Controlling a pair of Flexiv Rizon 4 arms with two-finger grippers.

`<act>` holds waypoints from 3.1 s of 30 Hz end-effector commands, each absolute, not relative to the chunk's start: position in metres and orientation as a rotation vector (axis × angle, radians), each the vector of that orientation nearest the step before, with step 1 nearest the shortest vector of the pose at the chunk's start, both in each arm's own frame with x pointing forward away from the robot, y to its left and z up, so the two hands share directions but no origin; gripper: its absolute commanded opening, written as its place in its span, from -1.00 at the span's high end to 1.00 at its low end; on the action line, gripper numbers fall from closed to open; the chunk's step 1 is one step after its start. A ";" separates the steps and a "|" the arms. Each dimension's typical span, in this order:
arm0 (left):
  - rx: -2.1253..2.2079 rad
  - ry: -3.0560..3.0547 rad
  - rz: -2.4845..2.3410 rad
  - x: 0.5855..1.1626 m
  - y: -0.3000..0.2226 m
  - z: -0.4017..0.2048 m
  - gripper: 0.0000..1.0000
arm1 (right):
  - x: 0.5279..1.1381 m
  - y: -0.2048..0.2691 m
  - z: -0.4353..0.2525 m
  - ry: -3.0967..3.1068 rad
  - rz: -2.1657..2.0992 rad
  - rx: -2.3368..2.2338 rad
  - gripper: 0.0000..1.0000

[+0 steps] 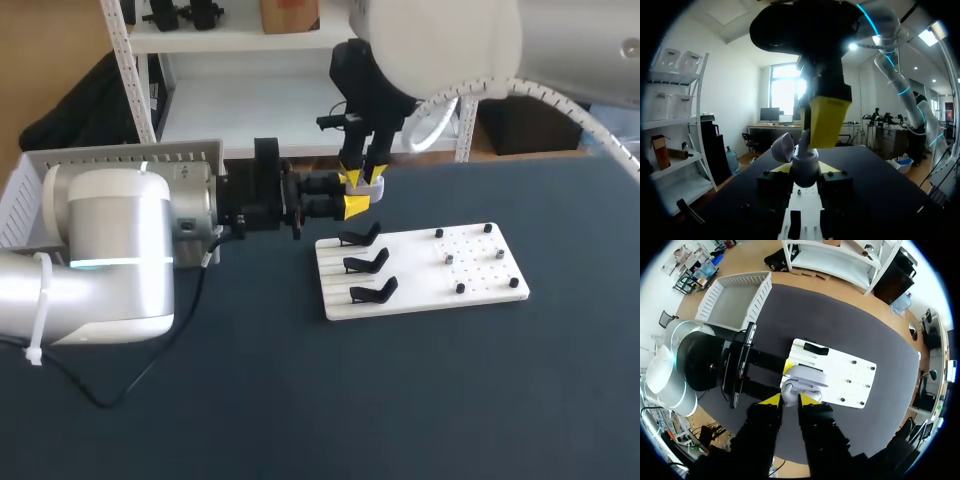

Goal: Pick up each earbud case from the left stands, insert the matching earbuds, close the lid, and place the case in the box.

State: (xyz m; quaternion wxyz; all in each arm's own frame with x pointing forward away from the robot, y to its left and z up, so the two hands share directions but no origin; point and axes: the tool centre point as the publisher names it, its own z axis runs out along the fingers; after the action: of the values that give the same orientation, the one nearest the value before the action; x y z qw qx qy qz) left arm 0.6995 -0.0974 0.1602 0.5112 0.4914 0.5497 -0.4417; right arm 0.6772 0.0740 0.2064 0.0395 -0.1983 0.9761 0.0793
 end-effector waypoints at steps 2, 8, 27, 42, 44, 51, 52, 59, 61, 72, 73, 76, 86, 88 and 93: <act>1.178 1.320 -1.061 0.699 -0.097 0.161 1.00 | 0.680 0.076 0.205 2.999 0.234 -0.611 1.00; 1.178 1.320 -1.061 0.699 -0.097 0.161 1.00 | 0.680 0.075 0.207 2.996 0.226 -0.609 0.64; 1.178 1.320 -1.061 0.699 -0.097 0.161 1.00 | 0.681 0.081 0.207 2.987 0.198 -0.642 0.42; 1.178 1.320 -1.061 0.699 -0.097 0.161 1.00 | 0.682 0.080 0.209 2.976 0.177 -0.632 0.39; 1.178 1.320 -1.061 0.699 -0.097 0.161 1.00 | 0.683 0.080 0.209 2.974 0.174 -0.633 0.40; 1.178 1.320 -1.061 0.699 -0.097 0.161 1.00 | 0.681 0.080 0.209 2.975 0.160 -0.633 0.37; 1.178 1.320 -1.061 0.699 -0.097 0.161 1.00 | 0.681 0.080 0.209 2.975 0.160 -0.634 0.38; 1.178 1.320 -1.061 0.699 -0.097 0.161 1.00 | 0.679 0.078 0.219 2.959 0.158 -0.624 0.38; 1.178 1.320 -1.061 0.699 -0.097 0.161 1.00 | 0.679 0.078 0.222 2.951 0.161 -0.624 0.36; 1.178 1.320 -1.061 0.699 -0.097 0.161 1.00 | 0.682 0.080 0.228 2.932 0.165 -0.613 0.36; 1.178 1.320 -1.061 0.699 -0.097 0.161 1.00 | 0.683 0.078 0.234 2.921 0.167 -0.605 0.36; 1.178 1.320 -1.061 0.699 -0.097 0.161 1.00 | 0.688 0.071 0.251 2.912 0.182 -0.535 0.36; 1.178 1.320 -1.061 0.699 -0.097 0.161 1.00 | 0.709 0.072 0.282 2.866 0.194 -0.404 0.35; 1.178 1.320 -1.061 0.699 -0.097 0.161 1.00 | 0.714 0.074 0.287 2.852 0.183 -0.396 0.34; 1.178 1.320 -1.061 0.699 -0.097 0.161 1.00 | 0.726 0.071 0.296 2.838 0.175 -0.353 0.33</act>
State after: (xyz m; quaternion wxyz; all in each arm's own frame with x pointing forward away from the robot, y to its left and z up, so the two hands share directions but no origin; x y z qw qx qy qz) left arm 0.6995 -0.0970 0.1615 0.5118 0.4912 0.5492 -0.4418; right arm 0.7227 0.0708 0.2937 0.1386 -0.1253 0.9804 0.0624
